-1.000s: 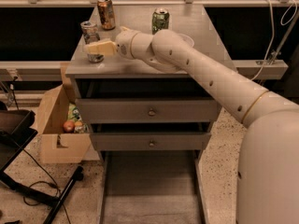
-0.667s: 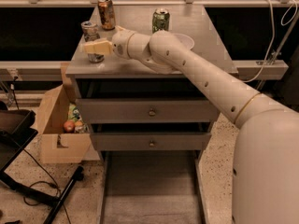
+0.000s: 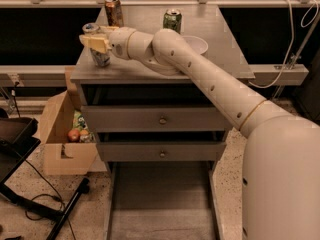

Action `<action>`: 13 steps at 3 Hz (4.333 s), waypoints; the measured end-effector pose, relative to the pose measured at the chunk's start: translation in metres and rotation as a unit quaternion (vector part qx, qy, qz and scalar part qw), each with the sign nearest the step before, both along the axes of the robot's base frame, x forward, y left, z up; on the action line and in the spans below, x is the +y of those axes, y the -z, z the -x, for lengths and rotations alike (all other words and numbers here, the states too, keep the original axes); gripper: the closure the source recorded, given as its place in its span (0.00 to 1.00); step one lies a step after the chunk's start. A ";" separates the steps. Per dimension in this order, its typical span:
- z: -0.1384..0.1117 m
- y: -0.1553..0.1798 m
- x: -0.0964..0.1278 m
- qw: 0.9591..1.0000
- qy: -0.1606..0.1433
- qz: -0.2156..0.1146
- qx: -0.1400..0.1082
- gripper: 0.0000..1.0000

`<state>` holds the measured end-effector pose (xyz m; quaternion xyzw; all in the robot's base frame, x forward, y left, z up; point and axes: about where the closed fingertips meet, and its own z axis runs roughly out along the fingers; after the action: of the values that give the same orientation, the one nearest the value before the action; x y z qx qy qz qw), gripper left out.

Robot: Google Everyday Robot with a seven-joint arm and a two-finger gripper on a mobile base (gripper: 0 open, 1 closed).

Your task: Place redbull can into bottom drawer

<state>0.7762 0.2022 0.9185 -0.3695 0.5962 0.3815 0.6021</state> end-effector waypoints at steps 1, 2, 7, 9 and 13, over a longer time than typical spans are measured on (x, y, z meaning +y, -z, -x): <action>0.001 0.000 0.003 1.000 -0.002 0.000 0.001 0.71; 0.002 0.000 0.006 1.000 -0.004 0.000 0.001 0.94; 0.215 -0.120 -0.049 0.998 -0.019 0.030 -0.043 1.00; 0.272 0.031 -0.098 0.997 0.021 0.063 0.024 1.00; 0.250 0.291 -0.136 0.993 0.116 0.008 0.016 1.00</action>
Offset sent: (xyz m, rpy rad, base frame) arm -0.0008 0.0023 -0.0003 -0.0001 0.0010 0.0029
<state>0.5260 0.0660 0.6276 -0.2964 0.6480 0.3099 0.6294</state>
